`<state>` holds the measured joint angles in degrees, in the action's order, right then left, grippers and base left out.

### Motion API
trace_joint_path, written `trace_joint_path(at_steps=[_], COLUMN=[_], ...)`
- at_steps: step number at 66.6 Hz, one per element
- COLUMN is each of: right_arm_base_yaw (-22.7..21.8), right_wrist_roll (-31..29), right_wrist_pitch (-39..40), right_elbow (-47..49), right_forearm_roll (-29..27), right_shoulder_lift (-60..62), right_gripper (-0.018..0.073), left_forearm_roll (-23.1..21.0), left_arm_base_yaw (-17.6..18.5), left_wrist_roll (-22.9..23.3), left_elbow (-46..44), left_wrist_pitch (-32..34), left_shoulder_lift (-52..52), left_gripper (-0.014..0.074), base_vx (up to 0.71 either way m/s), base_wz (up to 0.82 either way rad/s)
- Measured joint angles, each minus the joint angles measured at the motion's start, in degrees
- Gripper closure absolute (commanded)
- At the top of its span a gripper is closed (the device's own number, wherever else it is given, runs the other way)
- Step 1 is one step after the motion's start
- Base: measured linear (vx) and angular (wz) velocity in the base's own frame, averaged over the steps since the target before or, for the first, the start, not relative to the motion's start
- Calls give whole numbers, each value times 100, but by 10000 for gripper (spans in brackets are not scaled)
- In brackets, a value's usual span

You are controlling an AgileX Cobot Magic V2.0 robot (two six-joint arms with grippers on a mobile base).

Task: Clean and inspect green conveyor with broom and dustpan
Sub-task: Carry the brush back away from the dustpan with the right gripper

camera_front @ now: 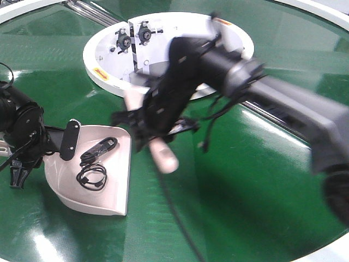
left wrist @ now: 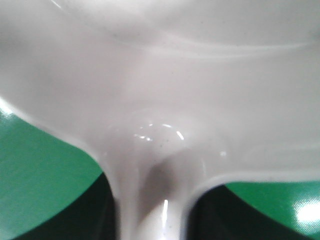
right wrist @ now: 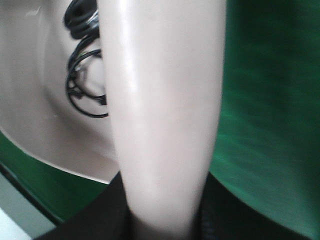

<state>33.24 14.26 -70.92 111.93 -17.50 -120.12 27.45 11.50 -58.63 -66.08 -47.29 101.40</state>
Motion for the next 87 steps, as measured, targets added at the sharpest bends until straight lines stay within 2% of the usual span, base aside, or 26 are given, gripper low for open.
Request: trace_joint_path(at_steps=[29,43,57,87], right_arm_base_yaw=[-1473,-1966,-2083,-2090], right_wrist_roll=[-977,-1368,-1499,-1642], right_wrist_pitch=[-7,172,726,1175], right_elbow=[-2148,-3323,-4356,-5483], right_forearm_roll=[772,1058,1168,1130], right_shoulder_lift=[1609,2405,2994,3071], right_gripper=[564,564,564,564], left_forearm_roll=[0,0,0,0], left_arm_base_yaw=[0,0,0,0], left_wrist_roll=[0,0,0,0], left_elbow=[0,0,0,0], left_wrist_pitch=[0,0,0,0], left_shoulder_lift=[0,0,0,0], left_gripper=[602,602,602,602], base_vx=[0,0,0,0], base_wz=[0,0,0,0])
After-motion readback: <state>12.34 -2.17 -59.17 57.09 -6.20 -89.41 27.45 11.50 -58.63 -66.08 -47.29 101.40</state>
